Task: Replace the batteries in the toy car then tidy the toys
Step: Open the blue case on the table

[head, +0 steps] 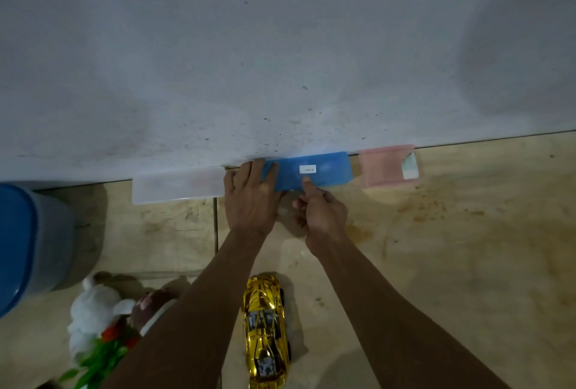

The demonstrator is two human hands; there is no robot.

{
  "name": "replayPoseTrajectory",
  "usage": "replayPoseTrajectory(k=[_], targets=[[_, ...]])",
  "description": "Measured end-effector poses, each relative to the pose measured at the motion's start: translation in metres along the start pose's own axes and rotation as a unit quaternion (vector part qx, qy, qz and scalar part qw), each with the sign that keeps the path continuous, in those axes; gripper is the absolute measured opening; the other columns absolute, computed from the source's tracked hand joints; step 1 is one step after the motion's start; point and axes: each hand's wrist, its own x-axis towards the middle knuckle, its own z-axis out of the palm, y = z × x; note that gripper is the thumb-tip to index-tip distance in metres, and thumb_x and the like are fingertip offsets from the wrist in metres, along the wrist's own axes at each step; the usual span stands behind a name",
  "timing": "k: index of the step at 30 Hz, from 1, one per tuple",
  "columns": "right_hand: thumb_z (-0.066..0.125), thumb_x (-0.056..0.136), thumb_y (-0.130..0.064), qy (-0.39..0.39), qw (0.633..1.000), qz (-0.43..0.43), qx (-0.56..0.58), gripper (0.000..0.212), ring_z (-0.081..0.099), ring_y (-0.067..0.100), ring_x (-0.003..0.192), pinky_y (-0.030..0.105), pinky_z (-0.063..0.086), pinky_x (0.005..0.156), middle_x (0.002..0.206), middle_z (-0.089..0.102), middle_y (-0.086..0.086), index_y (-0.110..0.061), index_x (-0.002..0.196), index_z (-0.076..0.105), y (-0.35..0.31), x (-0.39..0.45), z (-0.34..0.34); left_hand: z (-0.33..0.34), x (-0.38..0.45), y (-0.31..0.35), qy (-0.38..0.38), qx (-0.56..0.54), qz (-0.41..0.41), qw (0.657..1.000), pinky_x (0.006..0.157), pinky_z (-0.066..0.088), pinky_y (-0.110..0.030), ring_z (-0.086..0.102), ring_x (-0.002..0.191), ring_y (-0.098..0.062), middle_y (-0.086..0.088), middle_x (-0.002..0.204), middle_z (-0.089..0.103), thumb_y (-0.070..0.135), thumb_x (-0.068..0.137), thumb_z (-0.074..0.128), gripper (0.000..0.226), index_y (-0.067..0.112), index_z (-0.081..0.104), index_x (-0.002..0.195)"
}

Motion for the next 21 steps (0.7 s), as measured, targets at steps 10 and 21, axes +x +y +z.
replayPoseTrajectory(k=[10,21], targets=[[0.079,0.085,-0.036,0.004,1.000,-0.005,0.016,0.032,0.068,0.011,0.056,0.028,0.054,0.054,0.073,0.074,0.005,-0.007,0.092,0.069,-0.024,-0.010,0.014,-0.005,-0.001,0.001,0.007,-0.034,-0.020,0.999,0.100,0.046,-0.049,0.053,0.123,-0.036,-0.015,0.130,0.059,0.033,0.069,0.088,0.075,0.014,0.056,0.134],[0.076,0.088,-0.036,-0.033,0.997,-0.016,-0.064,0.029,0.064,0.009,0.053,0.024,0.051,0.049,0.065,0.069,0.002,-0.010,0.079,0.068,-0.039,-0.013,0.008,-0.021,-0.039,-0.002,0.037,-0.028,-0.011,0.999,0.102,0.043,-0.058,0.041,0.134,-0.038,-0.019,0.149,0.045,0.051,0.070,0.085,0.098,0.026,0.038,0.152]])
